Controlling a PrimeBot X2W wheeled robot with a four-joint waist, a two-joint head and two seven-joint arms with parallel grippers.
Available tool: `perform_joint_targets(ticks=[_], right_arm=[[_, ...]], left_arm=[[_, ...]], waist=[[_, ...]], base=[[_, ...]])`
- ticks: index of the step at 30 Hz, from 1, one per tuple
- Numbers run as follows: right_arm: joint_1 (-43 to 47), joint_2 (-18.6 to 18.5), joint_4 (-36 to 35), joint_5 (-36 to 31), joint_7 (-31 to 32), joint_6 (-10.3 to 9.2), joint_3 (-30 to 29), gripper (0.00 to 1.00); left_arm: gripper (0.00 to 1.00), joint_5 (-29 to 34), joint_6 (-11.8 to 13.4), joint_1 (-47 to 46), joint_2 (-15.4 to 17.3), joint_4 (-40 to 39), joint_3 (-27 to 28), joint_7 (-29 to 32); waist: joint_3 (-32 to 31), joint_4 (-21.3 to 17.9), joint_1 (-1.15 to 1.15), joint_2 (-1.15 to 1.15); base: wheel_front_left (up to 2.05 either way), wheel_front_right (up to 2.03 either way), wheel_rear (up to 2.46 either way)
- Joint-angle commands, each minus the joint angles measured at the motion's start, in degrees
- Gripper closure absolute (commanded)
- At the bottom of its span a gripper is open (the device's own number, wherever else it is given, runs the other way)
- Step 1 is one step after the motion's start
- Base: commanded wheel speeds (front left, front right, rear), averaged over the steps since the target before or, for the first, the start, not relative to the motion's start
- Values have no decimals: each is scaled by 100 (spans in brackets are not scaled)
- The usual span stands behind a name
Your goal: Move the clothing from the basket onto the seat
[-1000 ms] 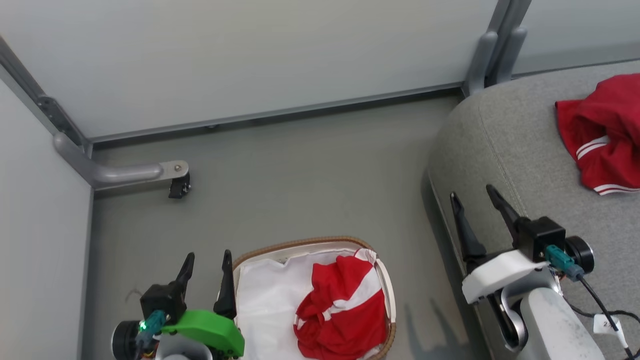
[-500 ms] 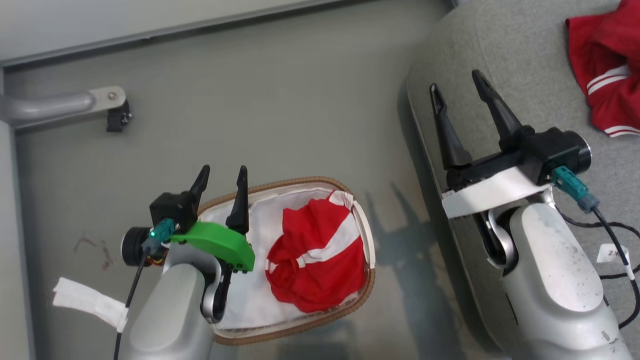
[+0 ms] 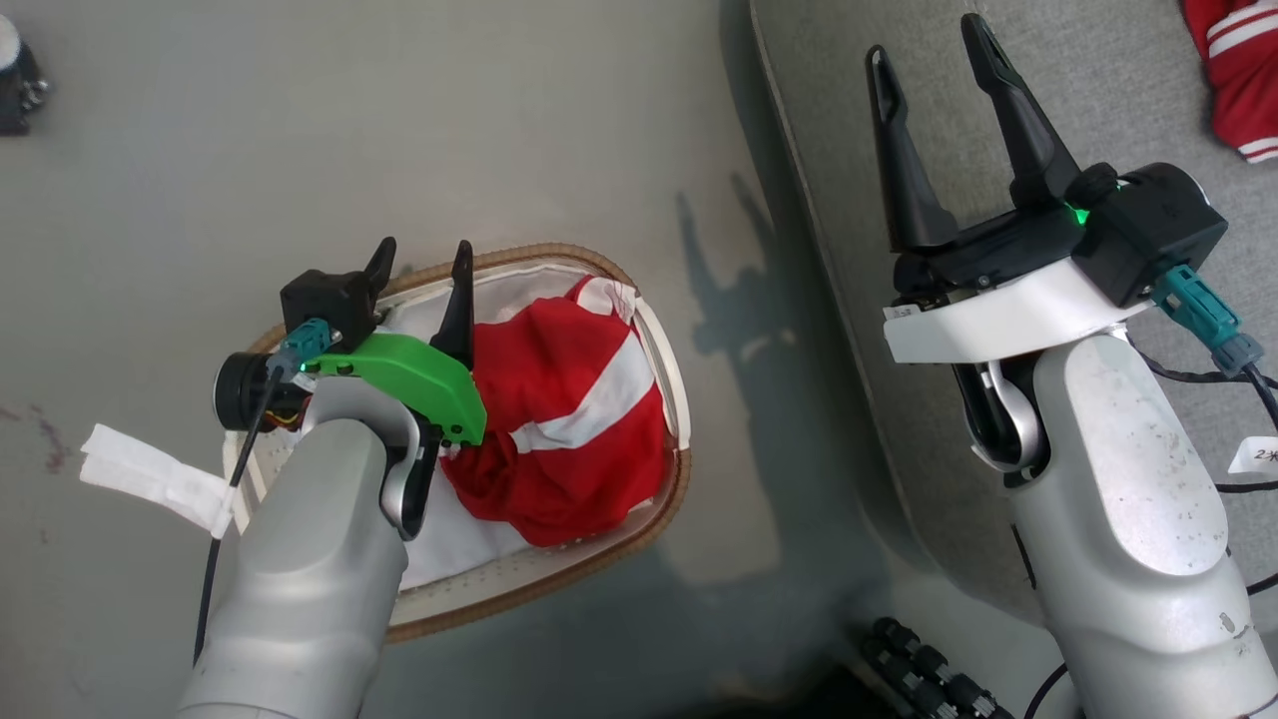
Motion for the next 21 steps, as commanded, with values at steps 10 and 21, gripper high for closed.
perform_joint_targets(ticks=[10, 21], right_arm=[[-208, 5, -242, 108, -1, -8, 55, 0], [-322, 3, -349, 40, -1, -8, 38, 0]], left_arm=[[0, -346, -99, -646, 47, 1209, -147, 4], [0, -1162, -104, -901, 44, 1761, -831, 361]], waist=[[1094, -601, -1, 0], [1439, -678, -1, 0]], base=[[0, 0, 0], [0, 0, 0]])
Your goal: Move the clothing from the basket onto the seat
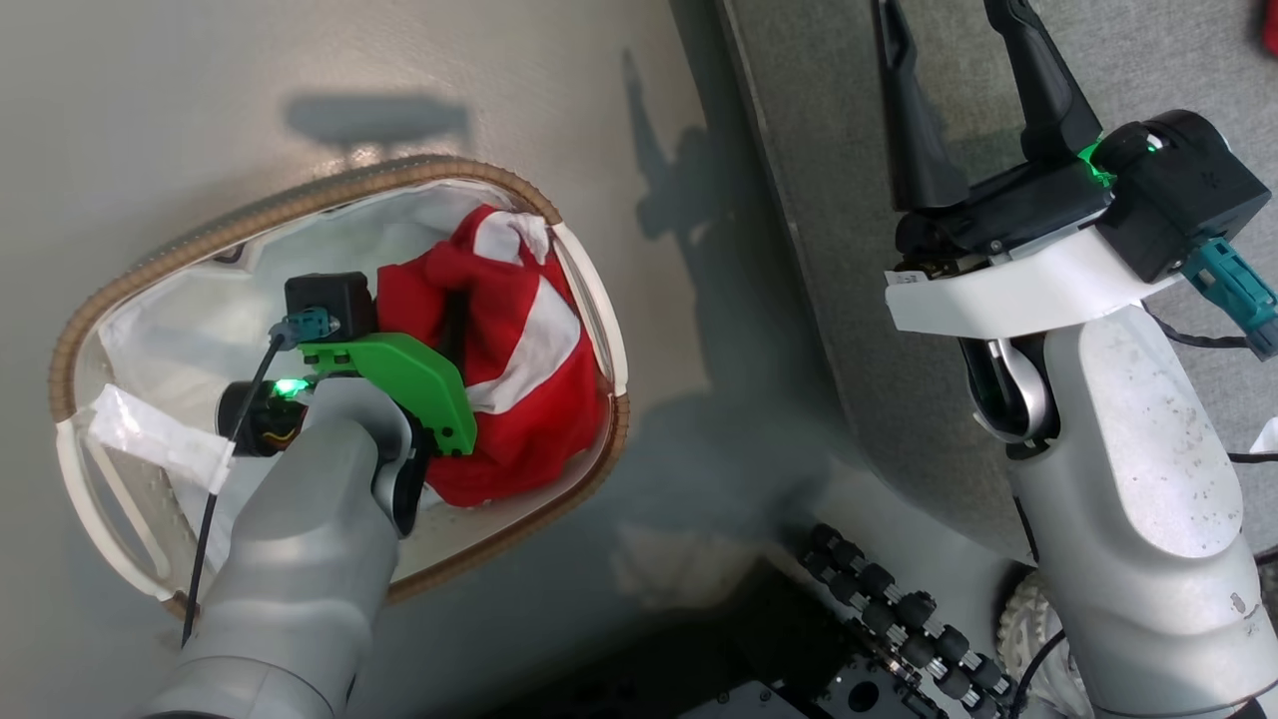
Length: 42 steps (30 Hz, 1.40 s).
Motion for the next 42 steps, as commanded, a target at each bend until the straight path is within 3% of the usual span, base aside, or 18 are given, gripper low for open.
perform_joint_targets(ticks=[1, 9, 10, 11, 21, 34, 38, 42], right_arm=[[-44, -4, -30, -26, -1, -8, -13, 0], [-119, -5, -1, -83, -1, -8, -3, 0], [-124, -6, 6, -85, -1, -8, -5, 0], [-128, -6, 19, -85, -1, -8, -3, 0], [-16, -9, 228, -177, -1, -8, 61, 0], [467, -14, 690, -471, -1, -8, -2, 0], [709, -17, 837, -516, -1, -8, -14, 0], [953, -24, 950, -519, -1, -8, -39, 0]], left_arm=[[0, -96, -26, -122, 40, 43, -94, 75], [0, -528, -26, 21, 39, 74, -715, 578], [41, -564, -26, 26, 39, 103, -769, 610], [100, -599, -26, 32, 39, 122, -833, 656], [100, -1025, -27, 309, 36, 35, -1339, 690], [100, -1630, -27, 915, 33, -465, -1850, -269], [100, -1671, -27, 1116, 37, -642, -1890, -355], [100, -1444, -26, 1334, 162, -1122, -1486, -349]], waist=[[73, -32, -1, 0], [70, 32, -1, 0], [59, 41, -1, 0], [37, 51, -1, 0], [-526, 189, -1, 0], [-1882, 811, -1, 0], [-2318, 986, -1, 0], [-2710, 1118, -1, 0]], base=[[0, 0, 0], [0, 0, 0], [0, 0, 0], [0, 0, 0], [0, 0, 0], [0, 0, 0], [0, 0, 0], [0, 0, 0]])
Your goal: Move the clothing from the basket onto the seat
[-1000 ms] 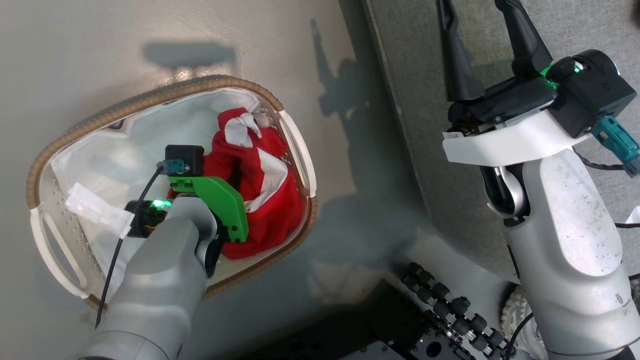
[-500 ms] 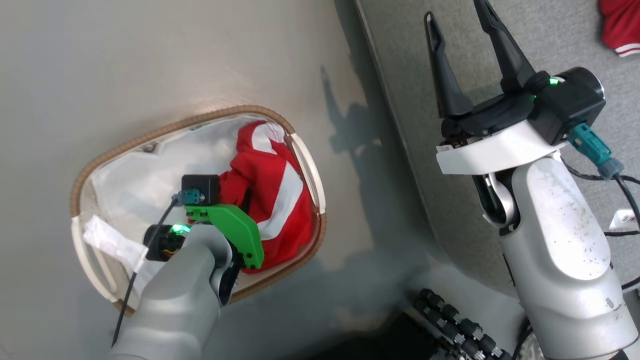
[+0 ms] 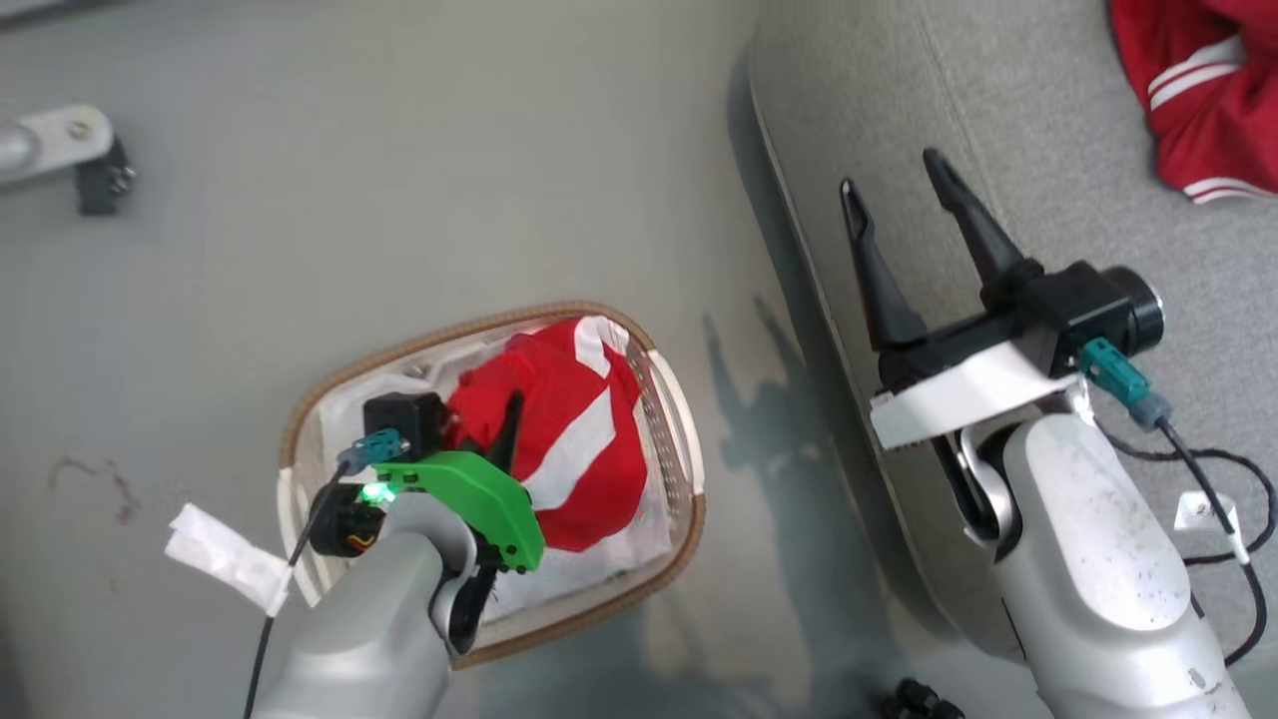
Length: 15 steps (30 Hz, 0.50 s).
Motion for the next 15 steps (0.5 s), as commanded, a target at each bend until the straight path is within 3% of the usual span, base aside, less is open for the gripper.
perform_joint_targets(ticks=[1, 15], right_arm=[[154, -33, 45, -31, -1, -8, -16, 0], [977, -55, 419, 2, -1, -8, 193, 0]], left_arm=[[100, 129, -24, 218, 52, -145, 137, -16], [100, 1500, -24, 1289, -38, -2104, 1589, -12]], waist=[[-665, 390, 0, -1], [-1825, 684, 0, -1]], base=[[0, 0, 0], [0, 0, 0]])
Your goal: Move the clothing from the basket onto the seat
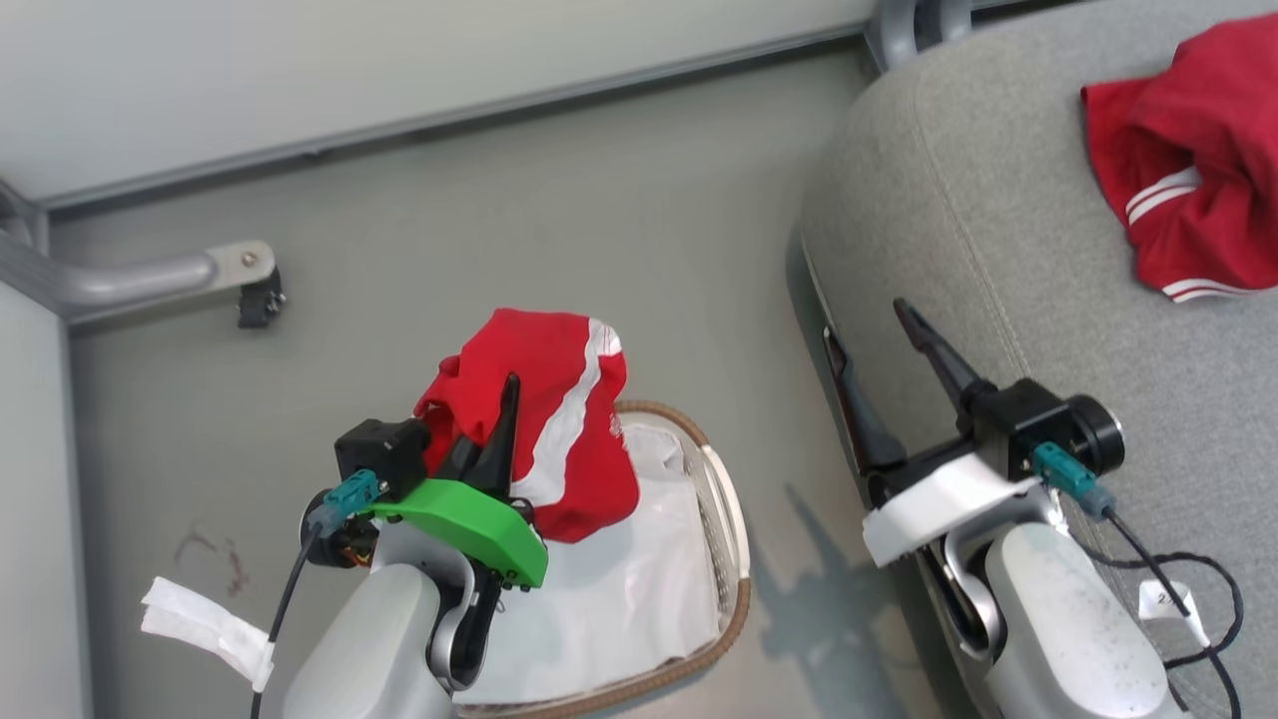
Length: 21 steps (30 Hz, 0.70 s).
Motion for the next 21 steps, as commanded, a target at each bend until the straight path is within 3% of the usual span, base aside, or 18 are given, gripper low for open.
perform_joint_targets(ticks=[1, 15, 21], right_arm=[[142, -28, 42, 4, -1, -8, 20, 0], [805, -8, 299, 39, -1, -8, 205, 0], [908, -93, 417, -15, -1, -8, 727, 0]], left_arm=[[100, 45, -24, 130, -16, -130, 76, -3], [100, 330, -24, 422, -66, -1446, 429, -4], [100, 252, -24, 482, -67, -1586, 377, -4]], waist=[[-479, 217, 0, 0], [-1269, 310, 0, 0], [-1389, 350, 0, 0]], base=[[0, 0, 0], [0, 0, 0], [0, 0, 0]])
